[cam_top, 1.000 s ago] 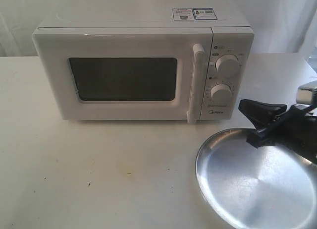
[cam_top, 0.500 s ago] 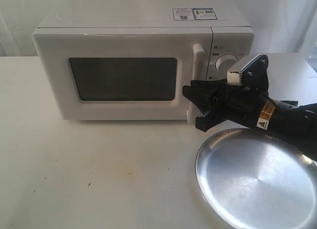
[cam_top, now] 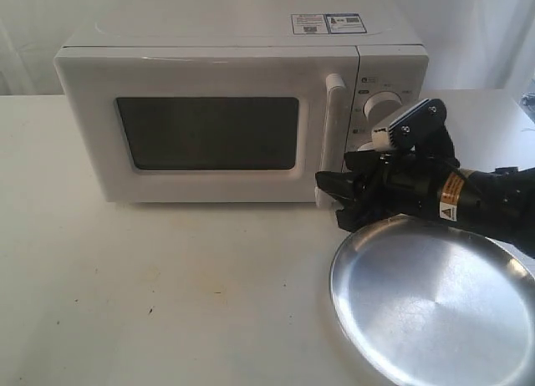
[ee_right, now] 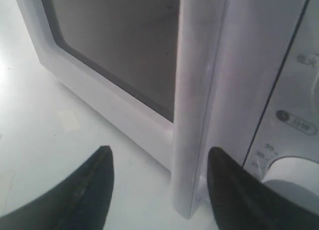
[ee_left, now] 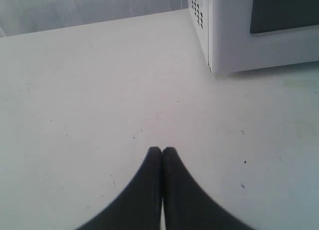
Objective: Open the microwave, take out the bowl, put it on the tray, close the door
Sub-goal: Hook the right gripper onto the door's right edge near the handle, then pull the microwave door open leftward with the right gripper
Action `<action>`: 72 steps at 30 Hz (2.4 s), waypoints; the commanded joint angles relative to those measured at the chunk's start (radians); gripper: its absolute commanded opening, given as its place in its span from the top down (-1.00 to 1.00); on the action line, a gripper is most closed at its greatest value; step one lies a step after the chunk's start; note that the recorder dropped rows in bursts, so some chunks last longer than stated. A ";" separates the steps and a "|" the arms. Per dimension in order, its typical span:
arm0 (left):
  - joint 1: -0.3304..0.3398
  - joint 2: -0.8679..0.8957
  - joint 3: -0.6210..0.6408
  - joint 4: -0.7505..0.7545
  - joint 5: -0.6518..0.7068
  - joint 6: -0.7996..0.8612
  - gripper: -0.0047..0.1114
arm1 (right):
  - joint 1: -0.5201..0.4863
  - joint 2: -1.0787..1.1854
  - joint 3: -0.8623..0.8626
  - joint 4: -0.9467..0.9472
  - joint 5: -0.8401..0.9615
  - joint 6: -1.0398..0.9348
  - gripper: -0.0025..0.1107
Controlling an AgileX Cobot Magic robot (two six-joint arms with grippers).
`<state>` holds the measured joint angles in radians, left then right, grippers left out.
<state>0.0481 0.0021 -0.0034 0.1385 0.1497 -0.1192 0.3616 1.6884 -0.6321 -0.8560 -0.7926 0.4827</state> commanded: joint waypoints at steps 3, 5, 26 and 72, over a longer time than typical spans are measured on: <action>-0.001 -0.002 0.003 -0.003 -0.001 -0.006 0.92 | -0.001 -0.009 -0.023 0.115 0.024 -0.106 0.12; -0.001 -0.002 0.003 -0.003 -0.001 -0.006 0.92 | -0.001 -0.005 -0.032 0.095 -0.004 -0.106 0.12; -0.001 -0.002 0.003 -0.003 -0.001 -0.006 0.92 | -0.001 0.129 -0.098 -0.049 -0.131 -0.152 0.96; -0.001 -0.002 0.003 -0.003 -0.001 -0.006 0.92 | -0.001 0.117 -0.085 -0.822 -0.428 0.107 0.96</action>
<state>0.0481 0.0021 -0.0034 0.1385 0.1497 -0.1192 0.3340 1.8084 -0.7297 -1.5414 -1.1177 0.5742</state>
